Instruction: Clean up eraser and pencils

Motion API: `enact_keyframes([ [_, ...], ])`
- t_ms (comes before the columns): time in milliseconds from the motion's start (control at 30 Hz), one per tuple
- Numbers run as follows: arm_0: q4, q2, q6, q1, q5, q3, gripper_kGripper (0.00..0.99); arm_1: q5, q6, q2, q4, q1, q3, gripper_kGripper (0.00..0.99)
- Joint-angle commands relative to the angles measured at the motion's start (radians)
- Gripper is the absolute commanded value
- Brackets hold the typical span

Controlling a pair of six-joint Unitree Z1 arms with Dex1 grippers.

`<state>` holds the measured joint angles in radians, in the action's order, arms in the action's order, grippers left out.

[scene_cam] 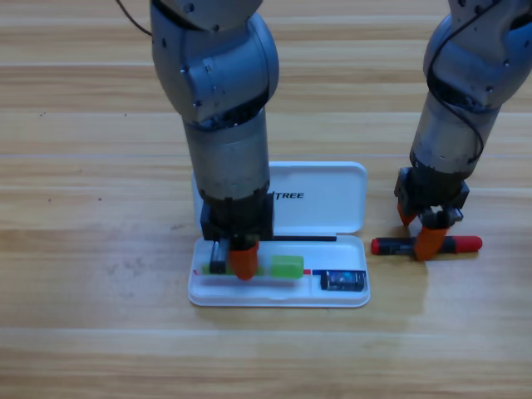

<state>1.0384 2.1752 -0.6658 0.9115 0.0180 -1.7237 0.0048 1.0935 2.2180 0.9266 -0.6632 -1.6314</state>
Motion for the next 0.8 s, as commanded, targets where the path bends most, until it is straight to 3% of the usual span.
enact_keyframes([
  [33, -0.001, 0.061, 0.003, 0.017, -0.015, 0.001, 0.000, -0.012, 0.032, 0.095, 0.006, 0.025, 0.031, 0.069],
  [67, -0.001, 0.061, 0.003, 0.017, -0.015, 0.001, 0.000, -0.012, 0.037, 0.095, 0.011, 0.025, 0.033, 0.000],
  [367, -0.008, 0.075, 0.008, 0.017, -0.016, 0.004, 0.000, -0.062, -0.070, 0.062, 0.037, 0.025, 0.018, 0.000],
  [533, -0.012, 0.077, 0.009, 0.017, -0.016, 0.006, 0.000, -0.040, -0.130, -0.004, 0.132, 0.025, -0.025, 0.000],
  [767, -0.011, 0.067, 0.009, 0.017, -0.015, 0.007, 0.000, -0.029, -0.133, -0.047, 0.141, 0.022, -0.016, 0.000],
  [800, -0.009, 0.066, 0.009, 0.017, -0.015, 0.010, 0.311, -0.029, -0.135, -0.047, 0.144, 0.022, -0.016, 0.000],
])
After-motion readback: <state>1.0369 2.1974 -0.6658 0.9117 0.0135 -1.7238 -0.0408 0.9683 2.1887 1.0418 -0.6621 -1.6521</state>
